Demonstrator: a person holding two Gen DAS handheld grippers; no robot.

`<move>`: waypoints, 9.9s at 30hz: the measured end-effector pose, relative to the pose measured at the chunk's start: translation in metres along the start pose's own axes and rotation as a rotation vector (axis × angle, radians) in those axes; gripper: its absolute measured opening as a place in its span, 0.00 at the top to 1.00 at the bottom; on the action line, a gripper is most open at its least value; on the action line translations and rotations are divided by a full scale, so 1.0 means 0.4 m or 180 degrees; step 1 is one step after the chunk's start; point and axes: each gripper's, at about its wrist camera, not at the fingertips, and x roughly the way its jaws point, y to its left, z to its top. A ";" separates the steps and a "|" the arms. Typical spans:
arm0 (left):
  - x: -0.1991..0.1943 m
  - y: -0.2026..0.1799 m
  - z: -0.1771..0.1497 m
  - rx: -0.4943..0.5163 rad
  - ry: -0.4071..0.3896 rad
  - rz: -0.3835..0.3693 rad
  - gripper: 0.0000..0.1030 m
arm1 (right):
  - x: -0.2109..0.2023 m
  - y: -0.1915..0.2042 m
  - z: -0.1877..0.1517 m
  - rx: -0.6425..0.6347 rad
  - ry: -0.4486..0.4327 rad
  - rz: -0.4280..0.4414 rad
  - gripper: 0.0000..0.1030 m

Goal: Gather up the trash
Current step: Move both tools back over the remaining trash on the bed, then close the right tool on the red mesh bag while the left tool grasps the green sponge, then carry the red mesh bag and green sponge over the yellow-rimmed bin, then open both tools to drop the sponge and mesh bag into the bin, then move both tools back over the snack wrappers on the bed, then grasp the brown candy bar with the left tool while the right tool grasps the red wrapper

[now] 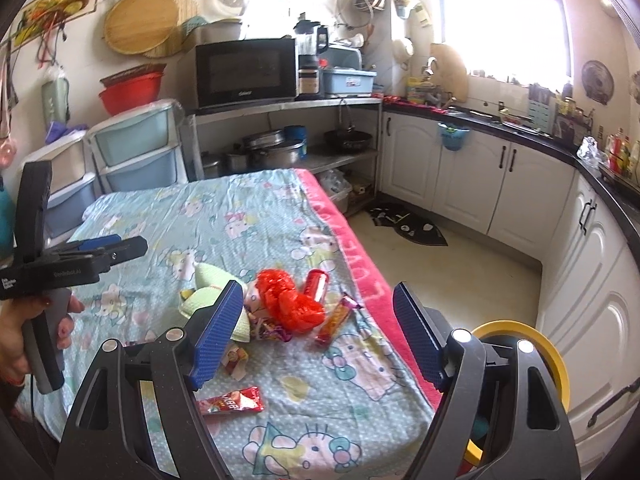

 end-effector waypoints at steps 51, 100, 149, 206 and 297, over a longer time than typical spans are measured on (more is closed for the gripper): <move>0.169 -0.030 -0.102 -0.0660 0.0838 -0.0885 0.75 | 0.358 0.063 -0.065 -0.0510 0.0850 0.0534 0.90; 0.055 -0.372 0.023 0.0403 0.0277 -0.1296 0.77 | -0.042 -0.153 -0.025 0.0242 0.0028 0.0000 0.92; 0.255 -0.822 -0.002 0.1101 0.0543 -0.1950 0.77 | -0.236 -0.529 -0.202 0.1227 -0.0142 -0.1468 0.92; 0.364 -0.650 -0.018 0.0724 0.0829 -0.1402 0.10 | -0.120 -0.543 -0.270 0.1386 0.0094 -0.1526 0.28; 0.104 0.079 -0.220 0.0502 0.0801 -0.0155 0.29 | 0.231 0.193 -0.283 0.0774 0.1370 0.0246 0.42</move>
